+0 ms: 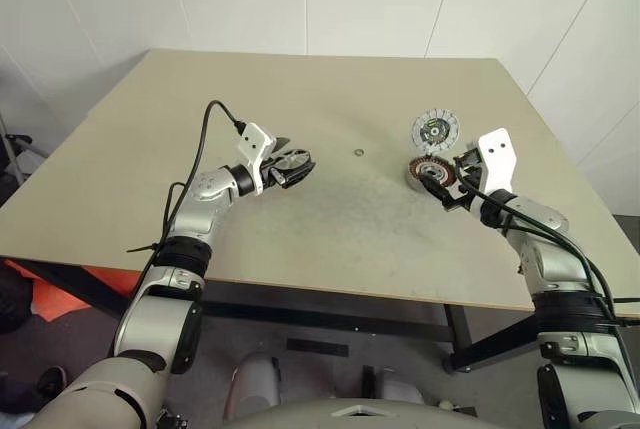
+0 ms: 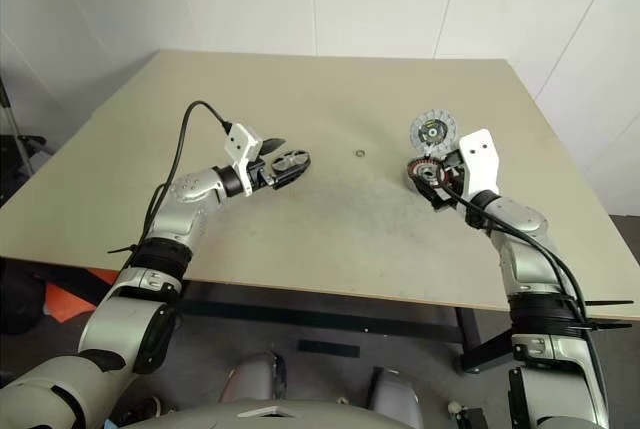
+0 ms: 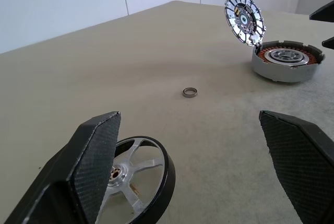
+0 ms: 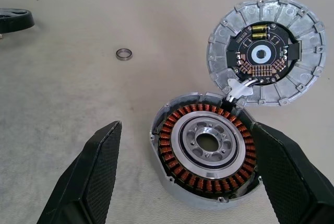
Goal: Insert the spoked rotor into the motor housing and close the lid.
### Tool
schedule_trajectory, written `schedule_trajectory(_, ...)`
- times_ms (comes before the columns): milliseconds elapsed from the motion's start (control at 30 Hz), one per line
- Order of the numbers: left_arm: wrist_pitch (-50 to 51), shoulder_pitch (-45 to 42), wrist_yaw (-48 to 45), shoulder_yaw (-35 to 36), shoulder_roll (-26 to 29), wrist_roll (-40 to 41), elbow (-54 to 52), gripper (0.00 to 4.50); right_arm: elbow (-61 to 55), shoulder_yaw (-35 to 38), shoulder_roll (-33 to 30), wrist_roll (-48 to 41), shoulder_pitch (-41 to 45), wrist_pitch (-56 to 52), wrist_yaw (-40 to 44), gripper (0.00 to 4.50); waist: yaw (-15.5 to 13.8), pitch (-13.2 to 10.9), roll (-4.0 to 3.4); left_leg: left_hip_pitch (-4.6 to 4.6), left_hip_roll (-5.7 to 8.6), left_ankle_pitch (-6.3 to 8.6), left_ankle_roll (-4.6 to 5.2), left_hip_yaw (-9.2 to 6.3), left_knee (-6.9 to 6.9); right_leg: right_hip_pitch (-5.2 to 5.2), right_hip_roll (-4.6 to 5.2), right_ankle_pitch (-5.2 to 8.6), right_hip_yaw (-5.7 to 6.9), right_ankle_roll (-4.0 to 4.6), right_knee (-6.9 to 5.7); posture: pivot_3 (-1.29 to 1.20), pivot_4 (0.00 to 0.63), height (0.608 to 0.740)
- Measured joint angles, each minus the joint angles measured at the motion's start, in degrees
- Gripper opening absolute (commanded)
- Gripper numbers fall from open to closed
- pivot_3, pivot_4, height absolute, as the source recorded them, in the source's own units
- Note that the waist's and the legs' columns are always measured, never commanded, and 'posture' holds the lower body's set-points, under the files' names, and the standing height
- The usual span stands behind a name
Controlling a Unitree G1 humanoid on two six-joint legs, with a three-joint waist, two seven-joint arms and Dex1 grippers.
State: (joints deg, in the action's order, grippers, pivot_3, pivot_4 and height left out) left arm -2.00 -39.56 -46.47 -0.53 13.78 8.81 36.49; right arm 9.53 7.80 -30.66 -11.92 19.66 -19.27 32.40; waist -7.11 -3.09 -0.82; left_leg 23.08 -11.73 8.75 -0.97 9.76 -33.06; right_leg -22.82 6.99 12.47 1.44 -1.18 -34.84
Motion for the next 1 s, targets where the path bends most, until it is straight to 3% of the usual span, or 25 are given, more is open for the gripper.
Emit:
schedule_trajectory(567, -0.69, -0.50, 0.92, -0.24, -0.71, -0.38, 1.16, 4.49, 0.45, -0.45, -0.31, 1.66, 0.25, 0.70, -0.02, 4.50, 0.00, 0.00, 0.00, 0.00, 0.00, 0.00, 0.00, 0.00, -0.01, 0.00, 0.00, 0.00, 0.00, 0.00, 0.00, 0.00, 0.000, 0.740)
schedule_trajectory(800, -2.20, 1.42, 2.26, -3.71, -1.65, -3.16, -0.94, 4.49, 1.51, -7.13, -6.53, 7.94, 1.60, 3.28, 4.96, 4.50, -0.01, 0.00, 0.00, 0.02, -0.01, 0.01, 0.01, 0.00, -0.02, 0.00, 0.01, 0.00, 0.00, 0.00, 0.01, 0.00, 0.000, 0.740)
schedule_trajectory(1000, -3.24, 1.78, 2.77, -5.96, -3.08, -4.64, -3.28, 4.49, 7.79, -10.19, -8.87, 11.00, 8.71, 6.35, 9.61, 4.50, 0.09, 0.00, 0.01, -0.01, -0.02, 0.00, 0.01, 0.00, -0.11, 0.01, -0.01, -0.03, -0.01, 0.05, -0.07, 0.00, 0.000, 0.740)
